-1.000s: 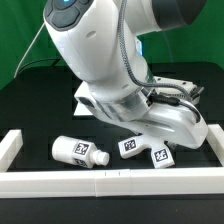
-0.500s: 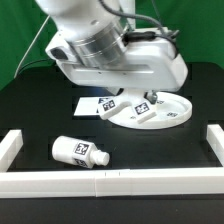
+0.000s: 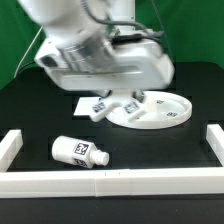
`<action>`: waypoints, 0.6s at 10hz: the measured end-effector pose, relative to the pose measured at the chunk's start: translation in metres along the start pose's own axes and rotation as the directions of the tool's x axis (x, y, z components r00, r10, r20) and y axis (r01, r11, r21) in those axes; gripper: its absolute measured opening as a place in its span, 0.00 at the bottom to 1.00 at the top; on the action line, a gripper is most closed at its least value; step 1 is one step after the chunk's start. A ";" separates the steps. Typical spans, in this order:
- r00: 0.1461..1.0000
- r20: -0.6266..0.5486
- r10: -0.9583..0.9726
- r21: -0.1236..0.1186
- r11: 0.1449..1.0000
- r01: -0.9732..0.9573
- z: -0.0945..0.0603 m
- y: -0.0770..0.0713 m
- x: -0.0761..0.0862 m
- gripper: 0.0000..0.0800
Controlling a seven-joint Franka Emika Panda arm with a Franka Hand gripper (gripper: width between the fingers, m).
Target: Assemble round table
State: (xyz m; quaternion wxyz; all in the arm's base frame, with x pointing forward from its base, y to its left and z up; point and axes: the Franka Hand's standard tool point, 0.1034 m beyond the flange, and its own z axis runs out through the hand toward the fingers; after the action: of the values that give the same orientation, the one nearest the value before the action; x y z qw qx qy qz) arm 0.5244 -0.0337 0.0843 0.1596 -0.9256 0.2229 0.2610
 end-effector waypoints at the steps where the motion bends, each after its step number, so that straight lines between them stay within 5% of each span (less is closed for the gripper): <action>1: 1.000 0.016 -0.012 0.008 1.000 0.012 -0.005 0.026 0.001 0.56; 2: 1.000 0.024 0.002 0.007 1.000 -0.002 -0.009 0.043 0.001 0.56; 6: 0.999 0.028 -0.024 0.010 1.000 0.024 -0.005 0.047 0.002 0.56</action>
Offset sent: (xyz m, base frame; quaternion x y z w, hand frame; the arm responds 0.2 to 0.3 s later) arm 0.0000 0.0000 0.0000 0.0000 0.0000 0.0000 1.0000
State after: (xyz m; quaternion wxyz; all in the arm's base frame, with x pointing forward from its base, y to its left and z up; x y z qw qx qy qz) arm 0.5051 -0.0762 0.0786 0.1704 -0.9237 0.2109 0.2709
